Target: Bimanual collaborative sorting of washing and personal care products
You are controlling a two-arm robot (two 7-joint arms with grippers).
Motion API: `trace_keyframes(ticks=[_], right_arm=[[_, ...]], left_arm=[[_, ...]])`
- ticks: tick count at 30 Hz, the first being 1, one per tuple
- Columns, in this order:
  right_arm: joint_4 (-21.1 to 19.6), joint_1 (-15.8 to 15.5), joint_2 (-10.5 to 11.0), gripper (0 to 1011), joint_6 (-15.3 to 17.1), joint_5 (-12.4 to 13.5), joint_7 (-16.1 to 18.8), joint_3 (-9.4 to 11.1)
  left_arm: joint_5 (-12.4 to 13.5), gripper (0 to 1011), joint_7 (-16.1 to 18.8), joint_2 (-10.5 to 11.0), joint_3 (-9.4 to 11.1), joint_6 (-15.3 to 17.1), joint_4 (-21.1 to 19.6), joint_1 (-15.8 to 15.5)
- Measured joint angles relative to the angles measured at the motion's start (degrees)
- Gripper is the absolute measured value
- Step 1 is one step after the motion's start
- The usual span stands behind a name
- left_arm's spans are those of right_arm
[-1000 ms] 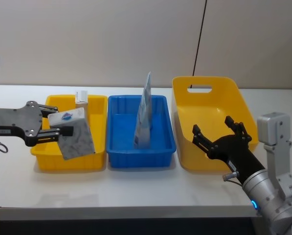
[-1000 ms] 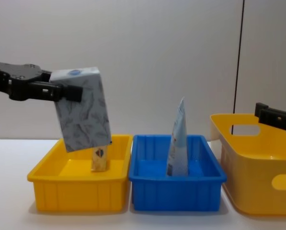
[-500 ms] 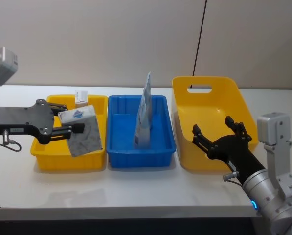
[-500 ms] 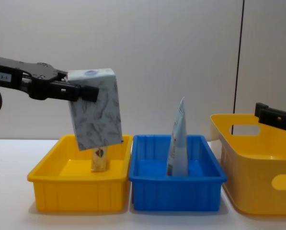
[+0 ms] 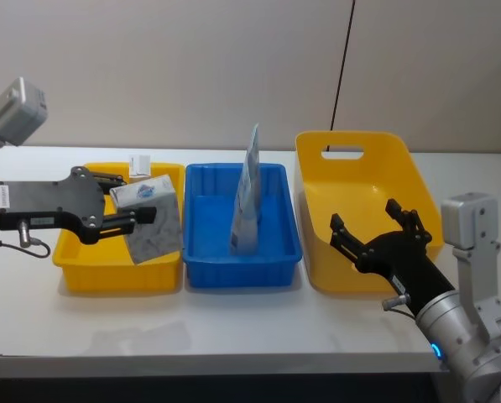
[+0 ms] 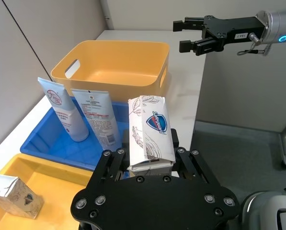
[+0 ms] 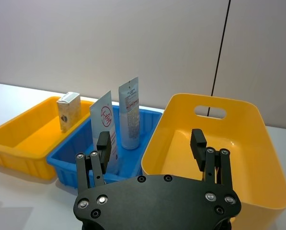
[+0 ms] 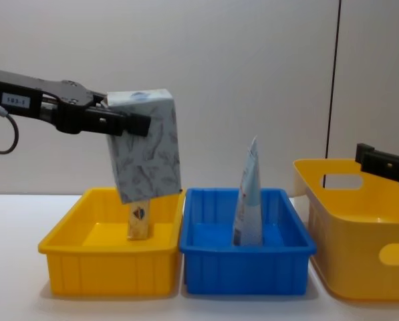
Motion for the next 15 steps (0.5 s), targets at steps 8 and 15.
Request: trace_keyframes(ticks=[8,15], right_arm=[[0.0,0.0,0.0,1002,0.0,0.0,0.0,0.0],[-0.2,0.5,0.3,1002,-0.1,0.9,1.5,0.4]], left_arm=[[0.1,377,1.2,0.1,0.1,0.4,-1.1,0.3],[0.1,377,1.7,0.1,0.1,0.7,-1.6,0.5]])
